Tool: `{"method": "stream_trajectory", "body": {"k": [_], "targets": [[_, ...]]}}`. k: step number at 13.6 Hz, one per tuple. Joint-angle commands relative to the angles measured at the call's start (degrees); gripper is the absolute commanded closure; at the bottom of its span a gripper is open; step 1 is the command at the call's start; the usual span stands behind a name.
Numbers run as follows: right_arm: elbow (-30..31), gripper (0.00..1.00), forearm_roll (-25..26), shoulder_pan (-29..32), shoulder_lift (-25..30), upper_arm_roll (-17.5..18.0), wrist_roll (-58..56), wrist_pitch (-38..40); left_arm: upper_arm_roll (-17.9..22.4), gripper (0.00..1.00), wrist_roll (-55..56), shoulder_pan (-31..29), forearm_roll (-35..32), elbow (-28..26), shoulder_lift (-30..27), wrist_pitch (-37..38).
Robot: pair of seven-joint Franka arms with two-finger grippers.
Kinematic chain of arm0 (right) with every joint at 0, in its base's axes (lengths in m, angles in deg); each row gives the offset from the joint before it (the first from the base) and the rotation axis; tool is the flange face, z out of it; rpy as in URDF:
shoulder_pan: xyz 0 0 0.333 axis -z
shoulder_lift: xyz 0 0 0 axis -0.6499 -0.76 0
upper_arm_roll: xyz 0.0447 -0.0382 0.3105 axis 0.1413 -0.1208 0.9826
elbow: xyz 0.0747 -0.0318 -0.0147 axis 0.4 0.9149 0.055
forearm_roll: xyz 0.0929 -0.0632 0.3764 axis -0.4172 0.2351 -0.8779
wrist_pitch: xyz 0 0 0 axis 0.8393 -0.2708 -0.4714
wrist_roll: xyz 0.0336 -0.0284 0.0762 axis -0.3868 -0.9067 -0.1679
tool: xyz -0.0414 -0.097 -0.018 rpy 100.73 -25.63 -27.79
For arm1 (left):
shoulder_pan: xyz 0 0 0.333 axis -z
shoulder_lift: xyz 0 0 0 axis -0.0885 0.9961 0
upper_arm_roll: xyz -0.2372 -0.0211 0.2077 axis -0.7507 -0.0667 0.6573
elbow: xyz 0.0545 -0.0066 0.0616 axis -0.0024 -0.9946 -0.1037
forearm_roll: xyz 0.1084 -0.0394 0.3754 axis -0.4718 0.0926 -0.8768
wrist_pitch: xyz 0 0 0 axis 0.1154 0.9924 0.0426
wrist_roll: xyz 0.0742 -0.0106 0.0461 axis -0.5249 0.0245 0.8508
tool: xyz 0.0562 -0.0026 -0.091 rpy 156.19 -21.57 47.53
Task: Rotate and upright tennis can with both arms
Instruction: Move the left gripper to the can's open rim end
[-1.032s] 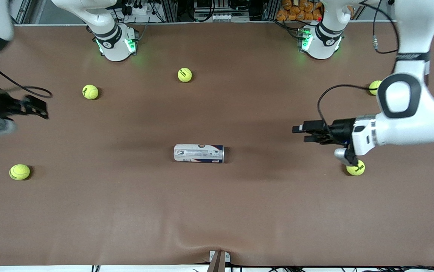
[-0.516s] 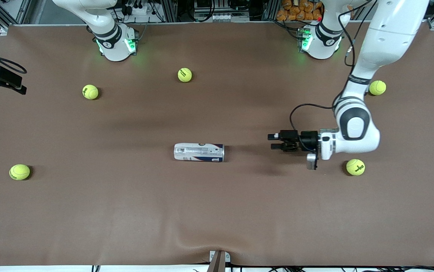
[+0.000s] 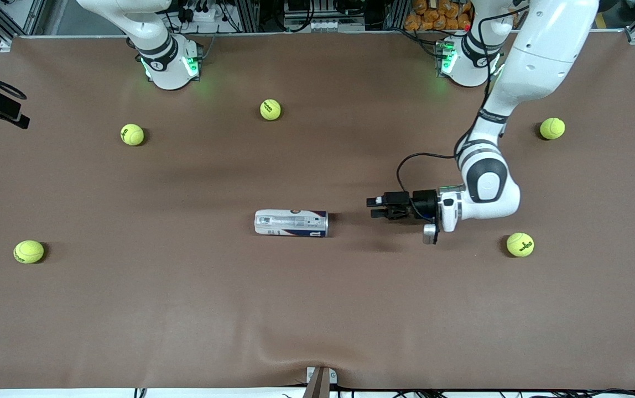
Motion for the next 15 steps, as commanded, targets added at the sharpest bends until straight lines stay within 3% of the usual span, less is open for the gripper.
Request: {"method": "stream_trajectory", "body": {"k": [1,6,11,15], "targets": [[1.11,0.00,-0.68,0.06,1.40,0.17,1.25,-0.55,0.09,0.00,-1.43,1.74,4.45,0.70,2.36,-1.47],[0.67,0.00,-0.33,0.24,1.05,0.00,1.17,-0.38,0.09,0.00,-1.43,5.78,9.02,2.36,4.65,-2.34],[0.67,0.00,-0.50,0.50,0.44,0.00,1.17,-0.11,0.18,0.00,-1.43,8.59,12.54,9.74,11.50,-2.78],[0.75,0.00,-0.41,0.68,0.35,0.00,1.17,-0.29,0.09,0.00,-1.17,9.48,12.80,12.90,13.35,-5.86]]}}
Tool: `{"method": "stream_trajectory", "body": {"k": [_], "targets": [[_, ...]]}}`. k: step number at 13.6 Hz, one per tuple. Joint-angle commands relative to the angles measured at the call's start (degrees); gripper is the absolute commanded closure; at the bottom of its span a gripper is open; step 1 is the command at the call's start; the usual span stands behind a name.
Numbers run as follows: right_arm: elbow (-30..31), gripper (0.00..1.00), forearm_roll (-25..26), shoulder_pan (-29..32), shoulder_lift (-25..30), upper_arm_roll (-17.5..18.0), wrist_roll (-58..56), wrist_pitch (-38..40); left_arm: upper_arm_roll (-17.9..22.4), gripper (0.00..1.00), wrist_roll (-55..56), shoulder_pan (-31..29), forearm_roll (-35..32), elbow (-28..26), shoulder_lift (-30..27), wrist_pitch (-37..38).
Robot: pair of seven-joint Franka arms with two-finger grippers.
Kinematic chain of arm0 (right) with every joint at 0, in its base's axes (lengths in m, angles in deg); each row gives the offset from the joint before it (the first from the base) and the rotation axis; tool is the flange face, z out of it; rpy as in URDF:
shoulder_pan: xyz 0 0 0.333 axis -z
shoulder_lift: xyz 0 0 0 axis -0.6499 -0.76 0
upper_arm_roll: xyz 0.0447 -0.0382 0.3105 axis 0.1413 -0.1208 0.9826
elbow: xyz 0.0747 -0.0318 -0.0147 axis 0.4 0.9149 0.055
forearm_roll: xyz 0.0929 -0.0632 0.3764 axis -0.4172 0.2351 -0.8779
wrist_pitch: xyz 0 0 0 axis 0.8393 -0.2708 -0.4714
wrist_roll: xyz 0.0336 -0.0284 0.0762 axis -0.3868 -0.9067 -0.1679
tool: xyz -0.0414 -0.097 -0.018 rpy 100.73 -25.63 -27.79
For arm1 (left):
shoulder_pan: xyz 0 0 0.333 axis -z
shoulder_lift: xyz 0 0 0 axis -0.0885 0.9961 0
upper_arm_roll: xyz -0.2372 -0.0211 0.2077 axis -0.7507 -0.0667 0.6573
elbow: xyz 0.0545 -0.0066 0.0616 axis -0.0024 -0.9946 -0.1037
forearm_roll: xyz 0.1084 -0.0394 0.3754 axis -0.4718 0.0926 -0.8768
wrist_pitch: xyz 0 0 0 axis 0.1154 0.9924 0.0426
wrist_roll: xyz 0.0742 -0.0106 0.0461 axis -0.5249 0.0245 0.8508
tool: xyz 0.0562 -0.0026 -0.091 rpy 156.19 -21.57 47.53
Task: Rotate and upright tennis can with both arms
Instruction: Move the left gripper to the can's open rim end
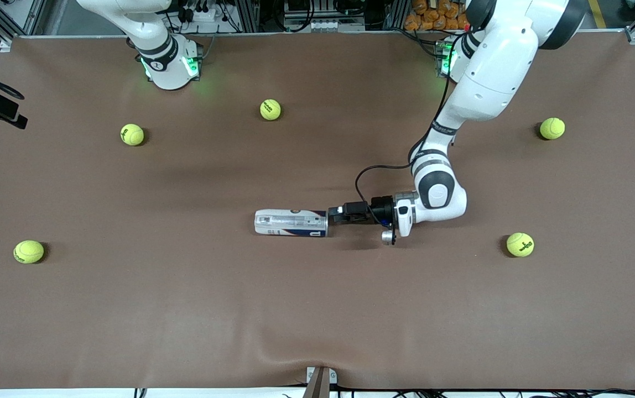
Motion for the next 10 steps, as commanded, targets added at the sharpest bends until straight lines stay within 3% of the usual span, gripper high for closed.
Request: {"method": "stream_trajectory", "body": {"k": [1,7,9,10], "targets": [[0.66,0.00,-0.42,0.68,0.40,0.26,0.90,-0.25,0.14,0.00,-0.75,0.95,1.80,4.14,2.49,-1.42],[0.75,0.00,-0.69,0.86,-0.13,0.26,0.99,-0.34,0.14,0.00,-0.75,2.88,3.73,6.71,5.05,-1.94],[0.75,0.00,-0.60,0.85,-0.31,0.26,0.99,-0.34,0.14,0.09,-0.66,3.94,3.82,6.71,4.96,-1.94],[0.75,0.00,-0.60,0.94,-0.31,0.26,0.99,-0.34,0.14,0.20,-0.49,3.94,3.82,6.71,4.87,-1.94]]}}
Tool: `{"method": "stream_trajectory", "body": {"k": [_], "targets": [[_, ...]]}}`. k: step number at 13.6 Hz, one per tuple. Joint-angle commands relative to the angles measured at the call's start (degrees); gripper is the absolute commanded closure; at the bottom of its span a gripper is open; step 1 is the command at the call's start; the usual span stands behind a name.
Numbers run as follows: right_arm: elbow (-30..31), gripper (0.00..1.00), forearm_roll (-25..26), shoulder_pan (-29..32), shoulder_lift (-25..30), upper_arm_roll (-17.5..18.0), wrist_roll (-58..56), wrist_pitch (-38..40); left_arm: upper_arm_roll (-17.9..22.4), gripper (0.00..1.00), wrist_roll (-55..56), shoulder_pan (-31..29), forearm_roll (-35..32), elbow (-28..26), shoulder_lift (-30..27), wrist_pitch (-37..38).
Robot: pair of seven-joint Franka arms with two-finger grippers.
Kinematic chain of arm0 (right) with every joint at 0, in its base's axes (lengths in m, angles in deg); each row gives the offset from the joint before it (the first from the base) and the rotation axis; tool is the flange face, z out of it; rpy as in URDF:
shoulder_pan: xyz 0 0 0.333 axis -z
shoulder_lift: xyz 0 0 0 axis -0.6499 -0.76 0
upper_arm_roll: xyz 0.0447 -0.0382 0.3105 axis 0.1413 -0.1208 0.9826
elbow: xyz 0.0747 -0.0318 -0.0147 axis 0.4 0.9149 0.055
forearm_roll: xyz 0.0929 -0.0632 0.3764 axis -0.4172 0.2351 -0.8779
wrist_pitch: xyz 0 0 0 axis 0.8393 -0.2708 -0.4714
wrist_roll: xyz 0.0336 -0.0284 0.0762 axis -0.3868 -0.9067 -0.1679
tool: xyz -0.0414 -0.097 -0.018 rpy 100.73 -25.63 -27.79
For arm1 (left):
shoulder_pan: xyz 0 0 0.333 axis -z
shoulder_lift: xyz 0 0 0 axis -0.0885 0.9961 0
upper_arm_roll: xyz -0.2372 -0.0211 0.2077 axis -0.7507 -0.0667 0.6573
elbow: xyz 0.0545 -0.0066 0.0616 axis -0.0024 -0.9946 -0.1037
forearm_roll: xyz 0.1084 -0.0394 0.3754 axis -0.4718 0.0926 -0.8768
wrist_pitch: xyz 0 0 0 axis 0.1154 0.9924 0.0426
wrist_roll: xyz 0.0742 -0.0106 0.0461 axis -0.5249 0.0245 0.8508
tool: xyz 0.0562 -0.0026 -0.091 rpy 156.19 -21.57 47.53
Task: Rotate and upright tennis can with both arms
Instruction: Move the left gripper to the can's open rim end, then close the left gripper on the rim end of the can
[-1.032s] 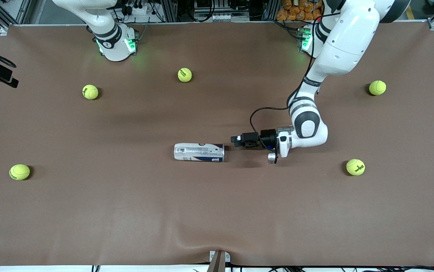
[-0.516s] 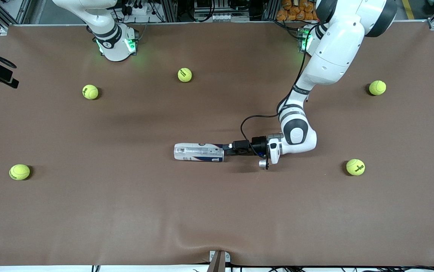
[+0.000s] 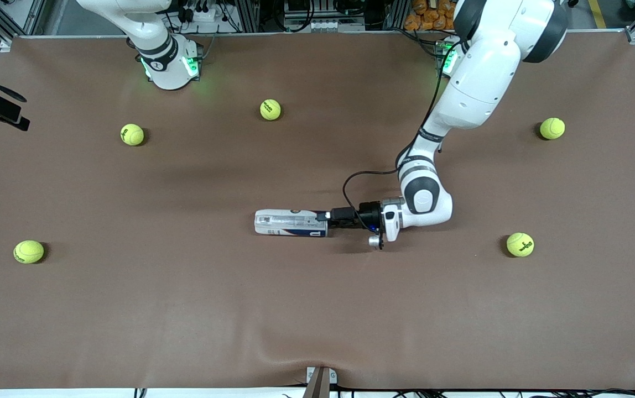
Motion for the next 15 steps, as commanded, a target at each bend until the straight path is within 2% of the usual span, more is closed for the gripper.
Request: {"method": "stream_trajectory", "body": {"k": [1,2,3,4,11,15], "targets": [[0.08,0.00,-0.51,0.99,-0.01,0.40,0.88,-0.25,0.18,0.35,-0.49,0.89,1.83,1.21,0.54,-0.77],[0.08,0.00,-0.51,0.99,-0.01,0.40,0.88,-0.25,0.18,0.50,-0.49,0.89,1.83,1.29,0.54,-0.86],[0.08,0.00,-0.51,1.07,-0.01,0.40,0.88,-0.25,0.18,0.78,-0.49,0.97,1.83,1.21,0.54,-0.86],[0.08,0.00,-0.51,1.07,-0.01,0.40,0.88,-0.25,0.18,1.00,-0.84,0.89,0.95,1.29,0.37,-0.77],[0.08,0.00,-0.51,0.99,-0.01,0.40,0.79,-0.25,0.45,1.00,-0.84,-0.17,-1.33,2.69,-0.25,0.02],[0.08,0.00,-0.60,0.81,-0.01,0.40,0.79,-0.25,0.27,1.00,3.98,0.44,-2.48,4.19,-2.79,0.11]]}}
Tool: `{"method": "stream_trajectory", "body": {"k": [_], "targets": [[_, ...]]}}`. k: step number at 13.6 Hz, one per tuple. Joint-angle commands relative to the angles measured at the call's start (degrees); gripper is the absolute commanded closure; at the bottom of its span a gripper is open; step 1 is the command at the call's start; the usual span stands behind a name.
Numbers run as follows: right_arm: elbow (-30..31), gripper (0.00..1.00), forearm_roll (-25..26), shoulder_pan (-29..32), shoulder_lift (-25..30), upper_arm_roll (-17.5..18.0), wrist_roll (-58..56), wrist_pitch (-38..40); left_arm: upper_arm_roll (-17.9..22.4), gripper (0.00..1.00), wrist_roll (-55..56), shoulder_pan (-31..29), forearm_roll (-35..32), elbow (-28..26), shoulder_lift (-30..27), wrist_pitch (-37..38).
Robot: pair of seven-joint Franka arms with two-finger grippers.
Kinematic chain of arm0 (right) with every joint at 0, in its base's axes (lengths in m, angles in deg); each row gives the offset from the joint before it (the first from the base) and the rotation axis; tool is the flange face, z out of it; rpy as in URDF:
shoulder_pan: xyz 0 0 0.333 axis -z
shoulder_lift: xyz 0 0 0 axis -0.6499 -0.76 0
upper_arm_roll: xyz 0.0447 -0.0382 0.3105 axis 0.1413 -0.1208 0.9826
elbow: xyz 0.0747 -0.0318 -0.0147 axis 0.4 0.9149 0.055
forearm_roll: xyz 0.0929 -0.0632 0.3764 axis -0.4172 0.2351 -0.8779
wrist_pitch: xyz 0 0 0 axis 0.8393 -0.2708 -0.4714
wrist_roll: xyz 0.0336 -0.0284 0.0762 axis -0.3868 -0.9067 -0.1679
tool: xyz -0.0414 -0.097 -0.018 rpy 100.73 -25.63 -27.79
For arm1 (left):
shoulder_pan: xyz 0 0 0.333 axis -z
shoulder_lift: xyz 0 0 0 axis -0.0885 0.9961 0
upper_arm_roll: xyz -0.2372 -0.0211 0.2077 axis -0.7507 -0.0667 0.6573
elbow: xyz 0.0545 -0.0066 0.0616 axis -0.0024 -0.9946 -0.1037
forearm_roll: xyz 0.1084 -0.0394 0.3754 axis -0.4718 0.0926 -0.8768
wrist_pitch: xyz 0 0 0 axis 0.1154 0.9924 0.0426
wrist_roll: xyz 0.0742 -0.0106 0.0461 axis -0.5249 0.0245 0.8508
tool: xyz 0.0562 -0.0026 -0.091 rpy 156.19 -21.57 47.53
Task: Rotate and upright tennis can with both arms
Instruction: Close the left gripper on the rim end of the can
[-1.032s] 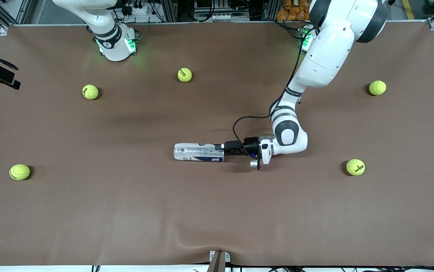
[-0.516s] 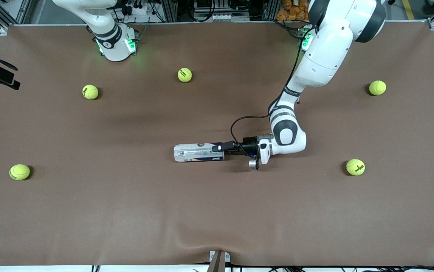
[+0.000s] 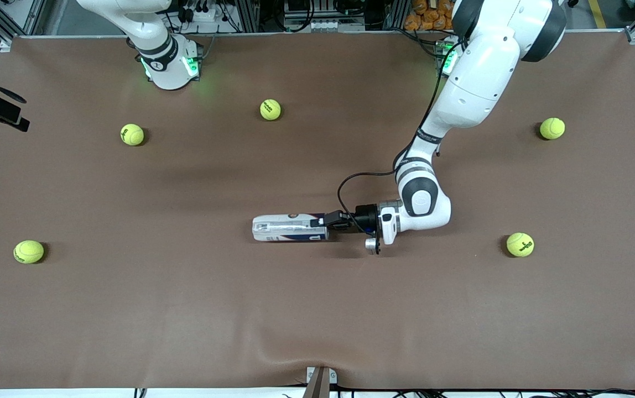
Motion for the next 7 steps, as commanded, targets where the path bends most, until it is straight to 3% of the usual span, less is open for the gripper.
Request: {"method": "stream_trajectory", "body": {"k": [1,7], "targets": [[0.07,0.00,-0.60,0.73,0.06,0.48,0.73,-0.22,-0.26,1.00,3.99,0.55,-3.03,1.32,-2.38,-0.02],[-0.02,0.00,-0.60,0.65,0.06,0.48,0.73,-0.22,0.18,1.00,25.94,0.55,-18.49,5.63,-5.98,-0.37]]}}
